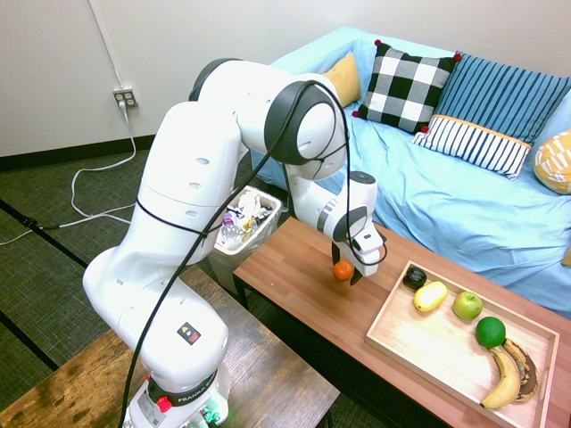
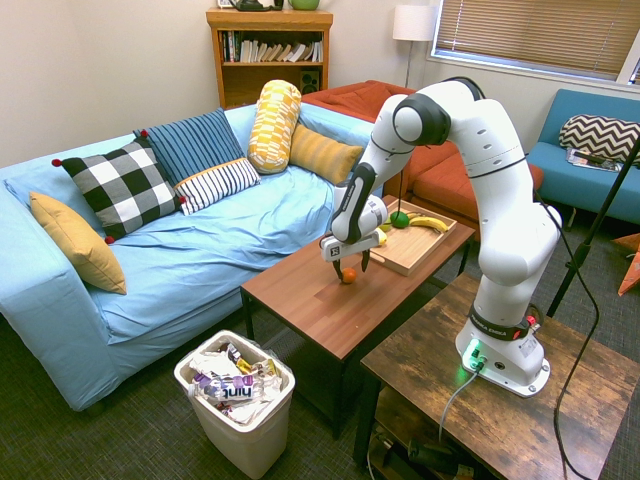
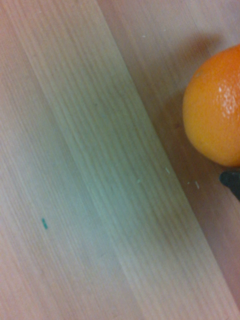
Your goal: Put the tangerine in the tray
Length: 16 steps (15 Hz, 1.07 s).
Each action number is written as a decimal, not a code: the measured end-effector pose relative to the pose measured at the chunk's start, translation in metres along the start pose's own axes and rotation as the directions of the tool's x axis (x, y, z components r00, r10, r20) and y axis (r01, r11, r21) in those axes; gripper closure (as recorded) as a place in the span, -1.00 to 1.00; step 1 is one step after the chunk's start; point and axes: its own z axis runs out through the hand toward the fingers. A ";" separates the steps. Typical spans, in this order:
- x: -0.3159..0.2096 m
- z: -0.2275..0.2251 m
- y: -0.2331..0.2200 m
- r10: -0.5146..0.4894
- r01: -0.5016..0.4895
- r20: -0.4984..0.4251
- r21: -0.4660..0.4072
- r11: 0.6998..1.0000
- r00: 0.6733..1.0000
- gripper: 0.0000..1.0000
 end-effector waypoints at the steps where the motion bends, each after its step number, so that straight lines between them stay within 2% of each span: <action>1: -0.001 0.001 -0.002 0.001 -0.001 0.002 0.002 1.000 1.000 1.00; 16: -0.001 -0.001 -0.007 -0.002 0.002 0.019 0.021 1.000 1.000 1.00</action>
